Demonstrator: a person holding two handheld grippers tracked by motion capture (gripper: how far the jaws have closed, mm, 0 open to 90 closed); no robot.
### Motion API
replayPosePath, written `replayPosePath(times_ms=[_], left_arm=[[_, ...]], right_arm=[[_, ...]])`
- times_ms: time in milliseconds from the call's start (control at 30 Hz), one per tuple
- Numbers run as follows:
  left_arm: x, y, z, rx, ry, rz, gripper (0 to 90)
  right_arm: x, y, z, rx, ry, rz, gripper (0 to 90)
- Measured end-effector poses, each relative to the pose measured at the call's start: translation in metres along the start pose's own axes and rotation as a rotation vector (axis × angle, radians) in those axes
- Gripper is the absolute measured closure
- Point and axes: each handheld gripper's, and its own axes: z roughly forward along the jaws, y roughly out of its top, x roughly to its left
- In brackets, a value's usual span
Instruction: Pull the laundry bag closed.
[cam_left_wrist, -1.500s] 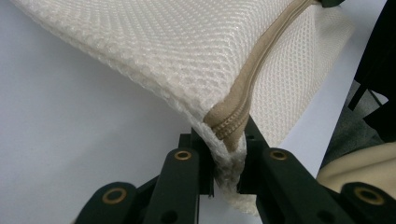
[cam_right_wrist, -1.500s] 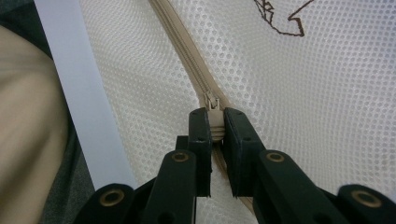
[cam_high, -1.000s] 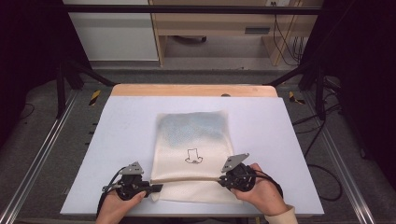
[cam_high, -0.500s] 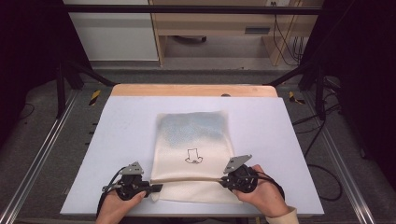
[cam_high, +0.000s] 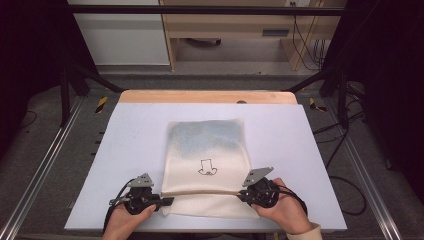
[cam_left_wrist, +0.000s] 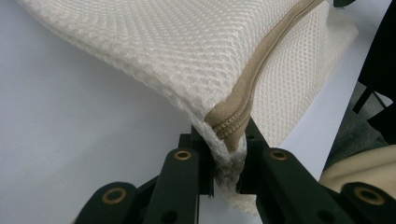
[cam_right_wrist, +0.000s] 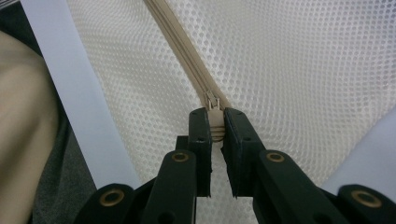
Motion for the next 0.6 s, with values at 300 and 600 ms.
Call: replayPosePath(times_ms=[300,600], left_arm=[[0.0001,0.0,-0.0002,-0.003,0.002,0.0,81.1],[0.0001,0.0,-0.0002,-0.003,0.002,0.0,81.1]], right_arm=[[-0.0003,-0.0037,-0.0009,-0.007,-0.002,0.011,81.9],[-0.0014,-0.0077,-0.0014,-0.014,0.001,0.02,81.9]])
